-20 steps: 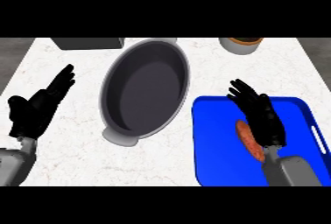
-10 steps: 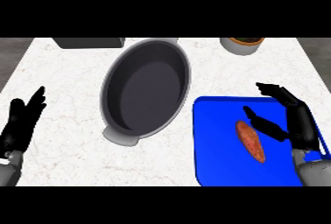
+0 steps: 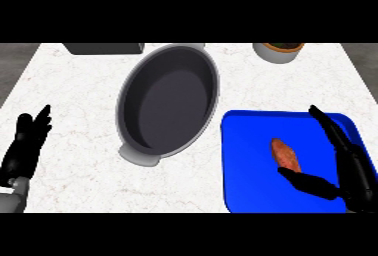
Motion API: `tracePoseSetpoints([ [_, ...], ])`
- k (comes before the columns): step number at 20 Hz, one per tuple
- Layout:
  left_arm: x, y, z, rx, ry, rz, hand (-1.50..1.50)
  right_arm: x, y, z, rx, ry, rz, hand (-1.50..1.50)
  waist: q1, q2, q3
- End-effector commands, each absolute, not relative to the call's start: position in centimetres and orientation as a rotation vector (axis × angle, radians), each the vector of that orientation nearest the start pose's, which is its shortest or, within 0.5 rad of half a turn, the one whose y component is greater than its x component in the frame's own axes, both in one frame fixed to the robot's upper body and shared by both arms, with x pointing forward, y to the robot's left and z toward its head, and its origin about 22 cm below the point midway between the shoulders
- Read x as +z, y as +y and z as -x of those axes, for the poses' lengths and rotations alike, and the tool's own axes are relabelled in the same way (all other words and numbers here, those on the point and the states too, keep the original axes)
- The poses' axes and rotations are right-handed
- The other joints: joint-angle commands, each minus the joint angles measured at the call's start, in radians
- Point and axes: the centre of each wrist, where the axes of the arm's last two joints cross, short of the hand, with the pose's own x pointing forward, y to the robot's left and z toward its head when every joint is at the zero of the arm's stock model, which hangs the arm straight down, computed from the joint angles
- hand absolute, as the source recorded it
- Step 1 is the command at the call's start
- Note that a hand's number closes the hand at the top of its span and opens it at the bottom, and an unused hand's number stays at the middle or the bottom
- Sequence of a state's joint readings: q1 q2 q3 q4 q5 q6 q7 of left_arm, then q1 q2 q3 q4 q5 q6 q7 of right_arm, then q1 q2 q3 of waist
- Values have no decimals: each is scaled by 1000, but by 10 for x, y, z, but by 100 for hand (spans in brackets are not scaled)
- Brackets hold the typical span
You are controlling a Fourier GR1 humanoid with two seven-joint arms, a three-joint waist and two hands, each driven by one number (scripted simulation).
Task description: Pick the sweet potato from the tray and place it in the pot
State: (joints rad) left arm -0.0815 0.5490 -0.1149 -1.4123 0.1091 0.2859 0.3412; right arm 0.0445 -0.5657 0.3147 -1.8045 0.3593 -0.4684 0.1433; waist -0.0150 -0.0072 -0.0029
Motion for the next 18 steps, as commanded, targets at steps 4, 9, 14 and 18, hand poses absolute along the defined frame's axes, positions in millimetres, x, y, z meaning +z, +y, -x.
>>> tracePoseSetpoints([
  [4, 32, 339, -259, -95, -1147, -541, 0, 121, -275, -197, 793, -1367, 909, -150, 0, 0, -2],
  [9, 26, 337, -268, -95, -1173, -521, 0, 142, -252, -193, 977, -1113, 876, -150, 17, 10, -4],
  [14, 30, 324, -277, -122, -1156, -523, 0, 155, -239, -197, 1068, -952, 718, -150, 19, 10, 1],
  [18, 21, 326, -260, -105, -1160, -531, 0, 172, -229, -191, 1061, -896, 749, -150, 14, 5, 2],
])
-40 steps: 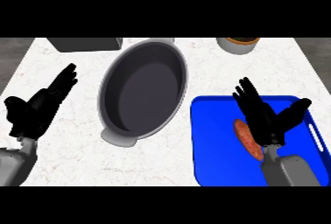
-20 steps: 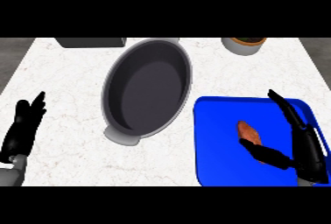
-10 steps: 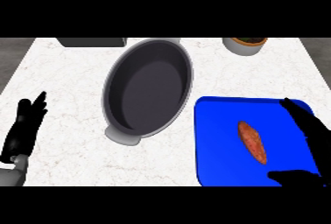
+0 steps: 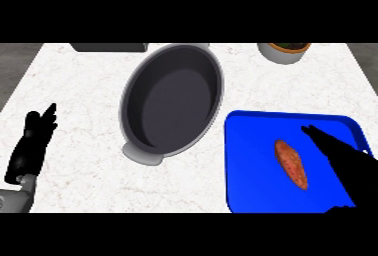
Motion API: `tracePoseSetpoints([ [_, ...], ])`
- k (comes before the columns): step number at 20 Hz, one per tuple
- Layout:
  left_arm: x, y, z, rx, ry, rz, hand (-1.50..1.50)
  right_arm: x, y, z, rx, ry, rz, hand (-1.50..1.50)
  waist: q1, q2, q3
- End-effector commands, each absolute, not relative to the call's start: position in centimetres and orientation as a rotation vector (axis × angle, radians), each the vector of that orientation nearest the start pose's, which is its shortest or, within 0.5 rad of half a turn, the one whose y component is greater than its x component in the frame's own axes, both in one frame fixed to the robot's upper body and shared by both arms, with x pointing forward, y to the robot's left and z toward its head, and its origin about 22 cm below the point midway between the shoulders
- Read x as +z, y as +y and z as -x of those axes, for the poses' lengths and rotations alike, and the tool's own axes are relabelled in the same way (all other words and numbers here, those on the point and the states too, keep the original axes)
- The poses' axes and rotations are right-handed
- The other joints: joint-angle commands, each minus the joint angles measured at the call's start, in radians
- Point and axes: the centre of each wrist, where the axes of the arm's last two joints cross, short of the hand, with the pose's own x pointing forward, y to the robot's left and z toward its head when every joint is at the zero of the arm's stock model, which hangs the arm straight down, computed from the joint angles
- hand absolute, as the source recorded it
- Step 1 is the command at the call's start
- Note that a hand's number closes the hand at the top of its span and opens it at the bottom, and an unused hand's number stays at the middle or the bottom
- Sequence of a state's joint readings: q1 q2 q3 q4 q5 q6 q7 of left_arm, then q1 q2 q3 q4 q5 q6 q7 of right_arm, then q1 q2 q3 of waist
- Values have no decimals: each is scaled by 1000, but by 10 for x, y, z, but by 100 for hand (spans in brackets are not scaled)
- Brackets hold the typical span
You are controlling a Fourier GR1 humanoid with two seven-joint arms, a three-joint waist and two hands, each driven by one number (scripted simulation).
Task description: Pick the sweet potato from the tray and place it in the pot
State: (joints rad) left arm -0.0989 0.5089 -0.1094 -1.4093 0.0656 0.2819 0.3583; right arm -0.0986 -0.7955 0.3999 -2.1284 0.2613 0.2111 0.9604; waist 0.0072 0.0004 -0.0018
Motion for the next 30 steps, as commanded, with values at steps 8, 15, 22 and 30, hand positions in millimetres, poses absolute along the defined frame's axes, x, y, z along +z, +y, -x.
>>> tracePoseSetpoints([
  [8, 23, 338, -264, -104, -1164, -538, 0, 124, -234, -221, 1014, -844, 759, -150, -6, 0, 2],
  [15, 20, 330, -255, -97, -1152, -512, 0, 92, -253, -240, 1019, -811, 742, -150, -5, 0, 2],
  [22, 17, 331, -272, -115, -1154, -532, 0, 67, -233, -239, 1031, -846, 763, -150, -8, 0, 2],
  [30, 24, 322, -247, -101, -1150, -527, 0, 48, -243, -262, 1037, -736, 772, -150, -2, -1, 2],
])
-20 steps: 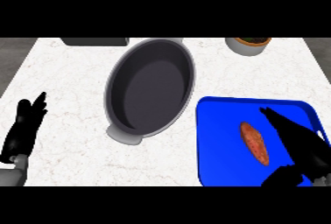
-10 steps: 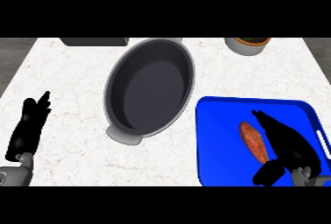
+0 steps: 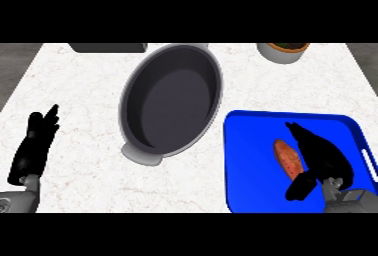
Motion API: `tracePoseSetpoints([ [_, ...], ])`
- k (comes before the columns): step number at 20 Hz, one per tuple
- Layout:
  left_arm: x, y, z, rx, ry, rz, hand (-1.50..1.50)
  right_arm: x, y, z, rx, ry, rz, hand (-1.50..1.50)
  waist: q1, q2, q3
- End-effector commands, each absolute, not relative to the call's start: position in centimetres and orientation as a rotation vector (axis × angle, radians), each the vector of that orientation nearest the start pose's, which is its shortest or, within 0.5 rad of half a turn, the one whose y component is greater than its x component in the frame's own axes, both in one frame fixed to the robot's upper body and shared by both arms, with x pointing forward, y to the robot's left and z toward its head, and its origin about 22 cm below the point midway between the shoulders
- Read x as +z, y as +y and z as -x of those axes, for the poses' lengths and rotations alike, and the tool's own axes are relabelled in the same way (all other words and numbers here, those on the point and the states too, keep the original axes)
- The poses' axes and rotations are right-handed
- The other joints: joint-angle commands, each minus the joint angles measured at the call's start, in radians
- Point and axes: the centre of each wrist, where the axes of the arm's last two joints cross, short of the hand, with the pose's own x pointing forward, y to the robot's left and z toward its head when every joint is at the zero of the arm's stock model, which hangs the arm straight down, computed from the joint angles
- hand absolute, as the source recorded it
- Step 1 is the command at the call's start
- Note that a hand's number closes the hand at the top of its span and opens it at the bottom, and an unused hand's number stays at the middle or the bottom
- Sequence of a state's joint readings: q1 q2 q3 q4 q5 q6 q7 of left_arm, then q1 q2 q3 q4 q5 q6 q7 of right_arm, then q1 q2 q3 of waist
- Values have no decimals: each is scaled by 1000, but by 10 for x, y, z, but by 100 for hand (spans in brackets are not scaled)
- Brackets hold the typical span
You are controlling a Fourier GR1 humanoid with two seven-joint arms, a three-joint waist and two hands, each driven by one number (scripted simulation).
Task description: Pick the sweet potato from the tray and place it in the pot
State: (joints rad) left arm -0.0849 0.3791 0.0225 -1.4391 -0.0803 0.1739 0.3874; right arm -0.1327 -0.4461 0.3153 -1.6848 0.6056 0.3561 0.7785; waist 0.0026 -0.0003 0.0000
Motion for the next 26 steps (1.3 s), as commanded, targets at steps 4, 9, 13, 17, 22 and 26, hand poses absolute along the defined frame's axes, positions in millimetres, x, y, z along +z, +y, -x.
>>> tracePoseSetpoints([
  [4, 22, 349, -262, -96, -1153, -512, 0, 37, -239, -246, 1020, -734, 770, -150, -3, 0, 0],
  [9, 39, 322, -269, -95, -1149, -497, 0, 23, -229, -261, 1047, -723, 752, -150, -1, 0, 0],
  [13, 12, 323, -255, -95, -1165, -513, 0, 21, -239, -260, 1007, -715, 723, -150, -2, 0, 0],
  [17, 28, 338, -260, -113, -1160, -513, 0, 8, -258, -260, 1017, -732, 731, -150, -2, 0, 0],
  [22, 26, 341, -273, -91, -1160, -513, 0, 1, -252, -249, 1016, -711, 704, -150, -6, 0, 0],
  [26, 25, 329, -269, -101, -1162, -543, 0, -2, -245, -270, 1033, -796, 731, 150, -3, 0, 0],
])
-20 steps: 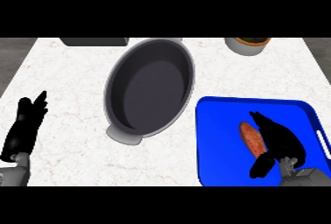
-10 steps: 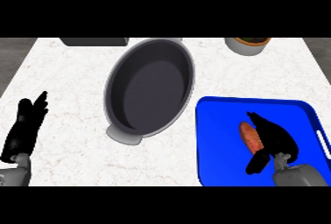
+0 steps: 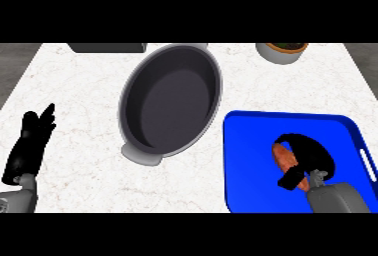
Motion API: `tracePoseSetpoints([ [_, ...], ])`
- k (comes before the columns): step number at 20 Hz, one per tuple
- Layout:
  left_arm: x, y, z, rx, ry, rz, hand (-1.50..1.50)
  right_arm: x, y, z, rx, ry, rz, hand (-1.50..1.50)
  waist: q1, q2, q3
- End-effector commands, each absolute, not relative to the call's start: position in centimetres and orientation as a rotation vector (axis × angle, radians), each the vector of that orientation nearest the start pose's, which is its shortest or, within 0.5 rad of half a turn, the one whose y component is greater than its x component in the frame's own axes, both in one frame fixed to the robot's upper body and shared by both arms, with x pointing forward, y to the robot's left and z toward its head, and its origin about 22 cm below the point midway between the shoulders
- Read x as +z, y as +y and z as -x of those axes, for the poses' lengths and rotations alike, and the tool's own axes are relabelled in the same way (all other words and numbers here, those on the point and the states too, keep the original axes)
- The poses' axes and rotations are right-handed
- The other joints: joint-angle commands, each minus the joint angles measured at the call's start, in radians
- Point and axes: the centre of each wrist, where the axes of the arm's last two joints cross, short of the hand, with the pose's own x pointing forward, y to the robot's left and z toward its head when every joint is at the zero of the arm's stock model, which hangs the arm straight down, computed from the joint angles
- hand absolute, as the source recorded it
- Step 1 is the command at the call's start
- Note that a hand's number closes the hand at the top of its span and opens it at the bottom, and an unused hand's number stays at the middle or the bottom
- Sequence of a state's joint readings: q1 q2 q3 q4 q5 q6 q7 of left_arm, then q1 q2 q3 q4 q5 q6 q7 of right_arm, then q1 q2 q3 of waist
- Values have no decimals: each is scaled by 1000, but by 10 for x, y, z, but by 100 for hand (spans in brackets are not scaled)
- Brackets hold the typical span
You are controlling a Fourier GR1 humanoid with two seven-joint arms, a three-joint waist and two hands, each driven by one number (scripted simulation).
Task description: Pick the sweet potato from the tray and place it in the pot
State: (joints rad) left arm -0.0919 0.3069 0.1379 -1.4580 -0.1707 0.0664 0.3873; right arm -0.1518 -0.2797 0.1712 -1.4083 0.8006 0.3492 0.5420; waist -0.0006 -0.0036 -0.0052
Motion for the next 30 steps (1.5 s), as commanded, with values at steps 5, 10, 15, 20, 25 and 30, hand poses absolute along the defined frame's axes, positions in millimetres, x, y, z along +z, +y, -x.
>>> tracePoseSetpoints([
  [5, 7, 322, -248, -96, -1160, -536, 0, -2, -248, -274, 1100, -843, 839, 150, 4, 4, 5],
  [10, 16, 336, -259, -102, -1151, -539, 0, 7, -255, -264, 1114, -912, 901, 150, 0, 3, 5],
  [15, 43, 347, -262, -104, -1158, -524, 0, 16, -287, -260, 1065, -931, 938, 150, 1, 3, 5],
  [20, 28, 316, -267, -95, -1162, -523, 0, 39, -271, -241, 1049, -959, 1082, 150, -4, 2, 5],
  [25, 19, 332, -256, -95, -1157, -516, 0, 90, -252, -230, 906, -1134, 1235, 150, -10, 0, 4],
  [30, 29, 334, -266, -85, -1141, -548, 0, 156, -230, -212, 786, -1488, 1268, 150, -22, -4, 4],
])
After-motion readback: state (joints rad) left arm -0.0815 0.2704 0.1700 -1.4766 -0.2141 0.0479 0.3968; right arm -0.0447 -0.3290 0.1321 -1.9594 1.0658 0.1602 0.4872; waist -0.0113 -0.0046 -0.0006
